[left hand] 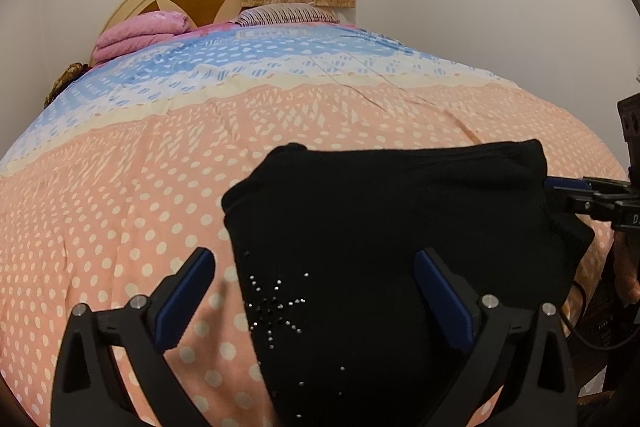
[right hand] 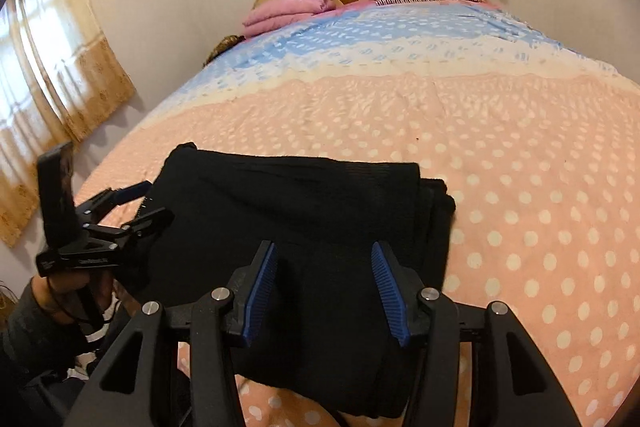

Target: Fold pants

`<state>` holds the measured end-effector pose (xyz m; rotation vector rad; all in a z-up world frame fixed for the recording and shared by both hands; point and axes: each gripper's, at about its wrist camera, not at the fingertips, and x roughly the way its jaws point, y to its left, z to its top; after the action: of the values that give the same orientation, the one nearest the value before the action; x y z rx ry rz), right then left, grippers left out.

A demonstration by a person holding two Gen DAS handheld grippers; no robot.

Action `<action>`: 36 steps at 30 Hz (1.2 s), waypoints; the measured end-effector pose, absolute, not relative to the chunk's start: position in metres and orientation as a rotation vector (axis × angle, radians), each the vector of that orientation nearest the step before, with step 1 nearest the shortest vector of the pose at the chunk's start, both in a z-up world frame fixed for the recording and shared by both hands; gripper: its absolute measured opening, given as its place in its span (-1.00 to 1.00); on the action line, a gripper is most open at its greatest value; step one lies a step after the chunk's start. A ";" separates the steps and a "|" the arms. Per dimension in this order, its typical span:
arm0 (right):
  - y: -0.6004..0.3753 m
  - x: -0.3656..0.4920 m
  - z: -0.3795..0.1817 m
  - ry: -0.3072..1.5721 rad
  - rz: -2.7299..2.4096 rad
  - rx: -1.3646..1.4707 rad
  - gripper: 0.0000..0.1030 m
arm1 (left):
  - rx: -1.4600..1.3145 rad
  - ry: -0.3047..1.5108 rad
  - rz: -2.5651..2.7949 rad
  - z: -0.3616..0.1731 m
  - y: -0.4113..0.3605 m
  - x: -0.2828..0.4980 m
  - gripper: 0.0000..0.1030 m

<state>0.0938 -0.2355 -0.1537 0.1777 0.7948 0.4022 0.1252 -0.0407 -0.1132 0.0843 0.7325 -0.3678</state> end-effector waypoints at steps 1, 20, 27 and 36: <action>-0.235 0.094 -0.153 0.796 0.402 0.174 0.00 | 0.085 0.732 -0.367 -0.113 -0.041 0.125 0.98; -0.268 0.079 -0.154 0.777 0.326 0.287 0.15 | -0.053 0.746 -0.359 -0.127 0.010 0.124 0.99; -0.278 0.092 -0.175 0.832 0.324 0.366 0.16 | -0.089 0.768 -0.383 -0.133 0.004 0.130 1.00; -0.281 0.090 -0.183 0.836 0.322 0.415 0.16 | -0.051 0.798 -0.382 -0.132 -0.011 0.140 1.00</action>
<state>0.0896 -0.2814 -0.1833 0.4154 0.8361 0.3223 0.1396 -0.0111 -0.1323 -0.0510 0.7978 -0.3820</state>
